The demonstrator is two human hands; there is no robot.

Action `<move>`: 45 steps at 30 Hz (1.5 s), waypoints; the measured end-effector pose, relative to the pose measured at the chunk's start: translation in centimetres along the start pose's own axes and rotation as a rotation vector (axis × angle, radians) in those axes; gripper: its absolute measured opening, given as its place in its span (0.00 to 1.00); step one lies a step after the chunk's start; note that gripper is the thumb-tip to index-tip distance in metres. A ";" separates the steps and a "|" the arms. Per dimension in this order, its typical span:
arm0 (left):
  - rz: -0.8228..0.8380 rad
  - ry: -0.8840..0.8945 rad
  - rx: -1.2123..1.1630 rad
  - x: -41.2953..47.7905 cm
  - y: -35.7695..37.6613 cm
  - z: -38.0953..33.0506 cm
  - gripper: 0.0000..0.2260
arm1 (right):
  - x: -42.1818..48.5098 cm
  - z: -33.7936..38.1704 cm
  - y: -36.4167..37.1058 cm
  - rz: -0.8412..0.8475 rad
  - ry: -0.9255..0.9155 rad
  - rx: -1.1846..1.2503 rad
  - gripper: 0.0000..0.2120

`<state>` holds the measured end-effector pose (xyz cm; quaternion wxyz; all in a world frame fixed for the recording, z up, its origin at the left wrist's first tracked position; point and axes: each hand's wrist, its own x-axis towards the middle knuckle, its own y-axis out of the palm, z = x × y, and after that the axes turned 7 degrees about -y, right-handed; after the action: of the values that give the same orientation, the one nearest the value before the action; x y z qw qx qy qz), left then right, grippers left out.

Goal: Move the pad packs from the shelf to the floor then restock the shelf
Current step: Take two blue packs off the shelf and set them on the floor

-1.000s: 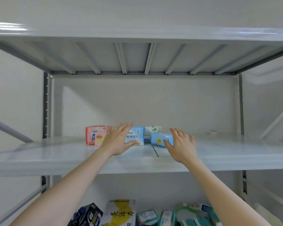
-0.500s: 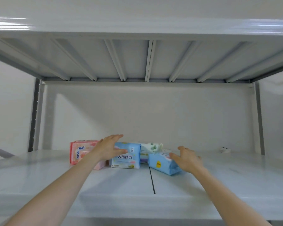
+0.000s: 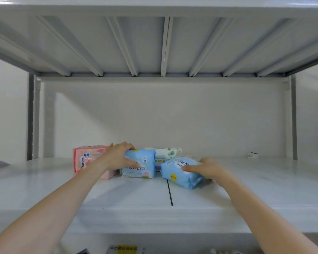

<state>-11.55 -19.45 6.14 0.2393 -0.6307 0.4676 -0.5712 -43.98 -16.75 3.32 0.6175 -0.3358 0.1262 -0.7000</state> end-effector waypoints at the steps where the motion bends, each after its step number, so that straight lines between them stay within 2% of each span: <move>1: -0.005 0.019 0.018 -0.2 -0.2 0.0 0.26 | -0.4 0.2 0.0 0.005 -0.016 0.023 0.26; 5: 0.006 0.073 -0.035 -1.4 -1.0 0.0 0.23 | -2.2 1.2 -0.2 0.004 -0.028 0.122 0.29; 9: -0.054 0.129 -0.050 -2.4 -1.5 -0.4 0.22 | -4.0 2.6 -0.5 -0.013 -0.086 0.199 0.30; 12: -0.065 0.119 -0.128 -3.6 -2.1 -1.0 0.21 | -5.0 3.6 -0.9 -0.014 -0.159 0.106 0.27; 16: -0.063 0.109 -0.231 -5.3 -3.1 -1.9 0.18 | -6.2 4.8 -1.1 0.003 -0.150 -0.040 0.27; 20: -0.026 0.097 -0.271 -7.0 -4.0 -1.9 0.17 | -7.7 5.5 -1.5 0.032 -0.146 -0.047 0.20; 22: -0.017 0.093 -0.296 -8.0 -4.4 -1.8 0.16 | -8.7 5.8 -1.6 0.038 -0.149 -0.036 0.21; 32: -0.173 -0.004 -0.543 -14.1 -6.6 -0.1 0.15 | -13.7 7.1 0.2 -0.218 -0.179 0.212 0.30; 41: -0.281 -0.005 -0.636 -21.4 -8.9 0.1 0.15 | -21.4 7.6 2.0 -0.408 -0.232 0.308 0.27; 45: -0.249 0.022 -0.675 -24.7 -9.6 -0.9 0.19 | -24.8 7.3 2.1 -0.409 -0.269 0.337 0.27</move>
<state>-7.19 6.36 2.15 -0.0591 -0.7202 0.5519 -0.4163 -37.46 8.07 -0.30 0.5220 -0.3367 -0.1450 -0.7701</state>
